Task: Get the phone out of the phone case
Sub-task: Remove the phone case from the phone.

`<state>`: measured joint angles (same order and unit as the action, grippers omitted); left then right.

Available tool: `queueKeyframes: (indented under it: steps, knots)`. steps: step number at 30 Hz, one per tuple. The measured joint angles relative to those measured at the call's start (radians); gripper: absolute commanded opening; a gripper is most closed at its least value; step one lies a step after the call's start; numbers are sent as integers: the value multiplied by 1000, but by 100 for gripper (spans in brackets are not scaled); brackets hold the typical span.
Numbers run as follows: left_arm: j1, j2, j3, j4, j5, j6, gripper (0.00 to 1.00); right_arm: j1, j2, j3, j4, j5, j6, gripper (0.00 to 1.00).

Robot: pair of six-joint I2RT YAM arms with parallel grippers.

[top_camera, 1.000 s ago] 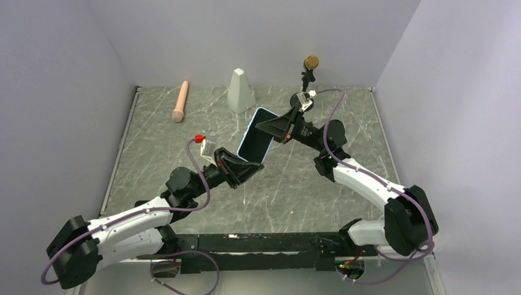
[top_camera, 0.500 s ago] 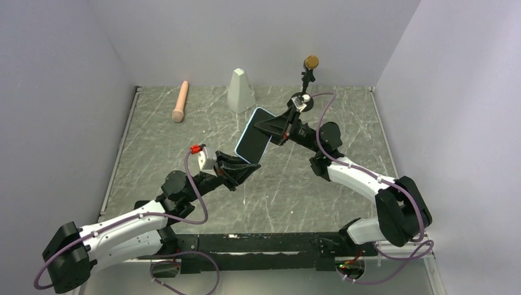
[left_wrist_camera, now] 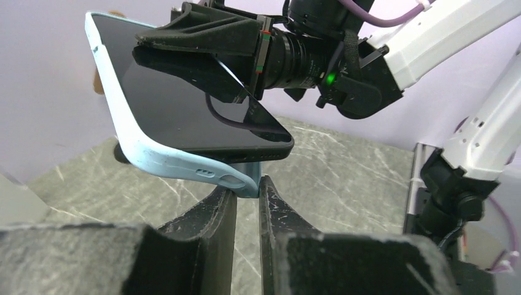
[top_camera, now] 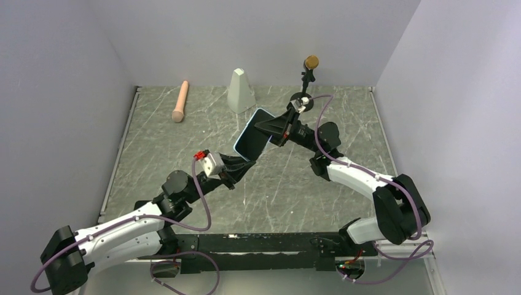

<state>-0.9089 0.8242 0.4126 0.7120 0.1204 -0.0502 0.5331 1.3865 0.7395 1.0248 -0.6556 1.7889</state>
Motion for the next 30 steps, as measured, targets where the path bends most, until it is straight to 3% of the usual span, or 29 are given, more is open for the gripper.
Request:
queueKeyframes:
  steps: [1, 6, 15, 17, 21, 26, 30]
  knots:
    - [0, -6, 0, -13, 0, -20, 11, 0, 3, 0, 0, -5, -2, 0]
    - [16, -44, 55, -205, -33, -256, 96, -6, 18, 2, -26, -53, -74, 0]
    - [74, -85, 44, -448, 103, -515, 100, -56, -36, 29, -157, -209, -299, 0]
    - [75, -116, 42, -469, 136, -537, 95, -70, -35, 40, -161, -233, -318, 0]
    - [99, -174, 43, -471, 202, -596, 86, -100, -35, 64, -161, -286, -341, 0]
    - [191, -175, 43, -417, 296, -710, 96, -112, -44, 96, -217, -325, -404, 0]
    - [262, -143, 44, -346, 357, -796, 95, -112, -60, 109, -274, -338, -454, 0]
